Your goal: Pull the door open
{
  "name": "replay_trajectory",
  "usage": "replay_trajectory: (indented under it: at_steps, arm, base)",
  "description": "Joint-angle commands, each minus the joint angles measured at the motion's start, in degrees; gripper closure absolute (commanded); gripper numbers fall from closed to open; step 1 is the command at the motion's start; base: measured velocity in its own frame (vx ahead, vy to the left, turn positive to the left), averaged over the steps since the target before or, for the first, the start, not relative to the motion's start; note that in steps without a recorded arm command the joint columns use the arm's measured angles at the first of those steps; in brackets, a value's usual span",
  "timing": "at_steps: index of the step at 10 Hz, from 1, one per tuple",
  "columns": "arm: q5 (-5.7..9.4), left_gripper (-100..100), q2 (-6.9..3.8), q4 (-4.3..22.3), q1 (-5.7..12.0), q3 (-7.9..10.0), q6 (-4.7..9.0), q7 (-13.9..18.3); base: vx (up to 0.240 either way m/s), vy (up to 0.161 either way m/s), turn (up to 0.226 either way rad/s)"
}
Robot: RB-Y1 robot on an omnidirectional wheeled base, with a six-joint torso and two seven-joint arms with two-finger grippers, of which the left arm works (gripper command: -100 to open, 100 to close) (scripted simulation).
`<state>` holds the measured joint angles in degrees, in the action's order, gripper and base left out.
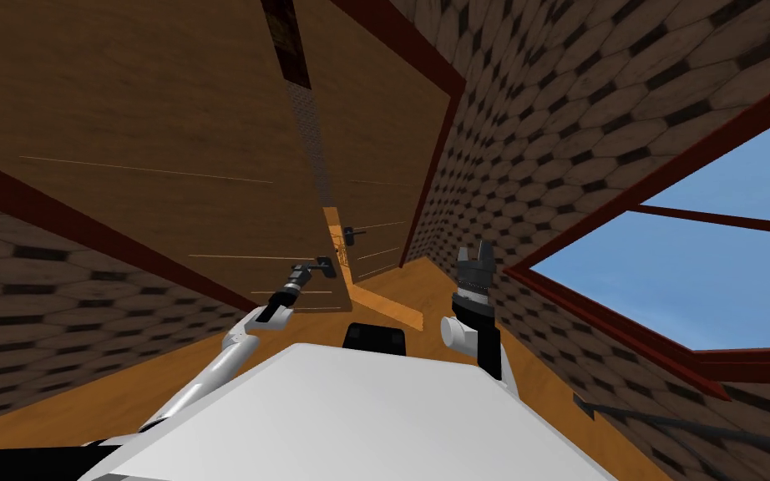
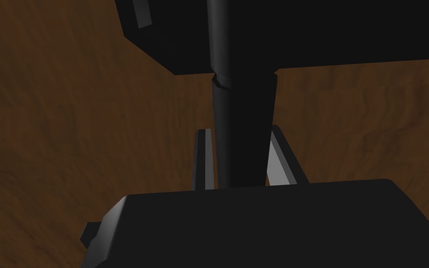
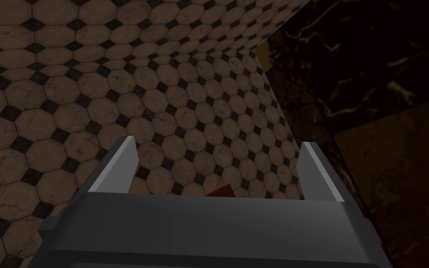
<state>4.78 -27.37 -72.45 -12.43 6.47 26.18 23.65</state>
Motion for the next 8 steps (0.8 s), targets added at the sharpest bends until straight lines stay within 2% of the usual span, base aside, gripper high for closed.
replay_trajectory:
  at_steps: [1,2,3,5,8]
  arm:
    - [-0.15,100,-0.48,-0.42,-0.47,-1.37,0.90,0.92]
    - [-0.03,100,-0.42,-0.46,-0.48,-0.44,0.21,0.46]
    - [-0.13,100,-1.31,-0.68,-1.71,-1.23,1.50,1.43]
    - [-0.21,100,-2.35,-1.05,-2.94,-2.01,3.05,2.47]
    - [-0.34,100,-4.07,-1.65,-4.96,-3.29,5.60,4.18]
  base:
    - [-0.221,0.053,-0.109]
    - [-0.098,0.028,-0.017]
    - [-0.161,0.032,-0.144]
    - [-0.211,0.035,-0.156]
    - [-0.228,0.090,-0.143]
